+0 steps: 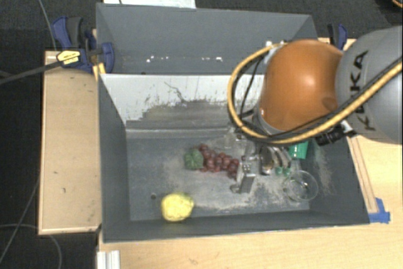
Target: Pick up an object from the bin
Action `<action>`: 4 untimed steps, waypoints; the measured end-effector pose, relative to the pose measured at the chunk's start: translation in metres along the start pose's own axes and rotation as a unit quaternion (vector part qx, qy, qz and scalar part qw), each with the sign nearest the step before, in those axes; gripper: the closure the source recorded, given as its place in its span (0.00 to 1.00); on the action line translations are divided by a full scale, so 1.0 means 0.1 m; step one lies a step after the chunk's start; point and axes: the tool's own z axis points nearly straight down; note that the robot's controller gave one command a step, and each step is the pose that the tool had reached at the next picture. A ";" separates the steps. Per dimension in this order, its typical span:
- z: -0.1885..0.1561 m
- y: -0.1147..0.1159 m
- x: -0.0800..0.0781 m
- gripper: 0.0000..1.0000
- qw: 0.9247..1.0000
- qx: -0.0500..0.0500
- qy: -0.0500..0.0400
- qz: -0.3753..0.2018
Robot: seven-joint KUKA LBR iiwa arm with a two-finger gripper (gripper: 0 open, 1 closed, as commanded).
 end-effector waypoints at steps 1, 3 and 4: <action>-0.03 -0.01 -0.02 0.00 1.000 0.000 -0.004 0.003; 1.55 -0.33 -0.74 0.00 1.000 -0.003 -0.012 0.020; 1.64 -0.51 -0.71 0.00 0.999 -0.001 -0.005 0.053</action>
Offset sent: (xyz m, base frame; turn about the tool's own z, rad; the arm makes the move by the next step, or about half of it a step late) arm 0.0673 -0.0505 -0.1558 0.1217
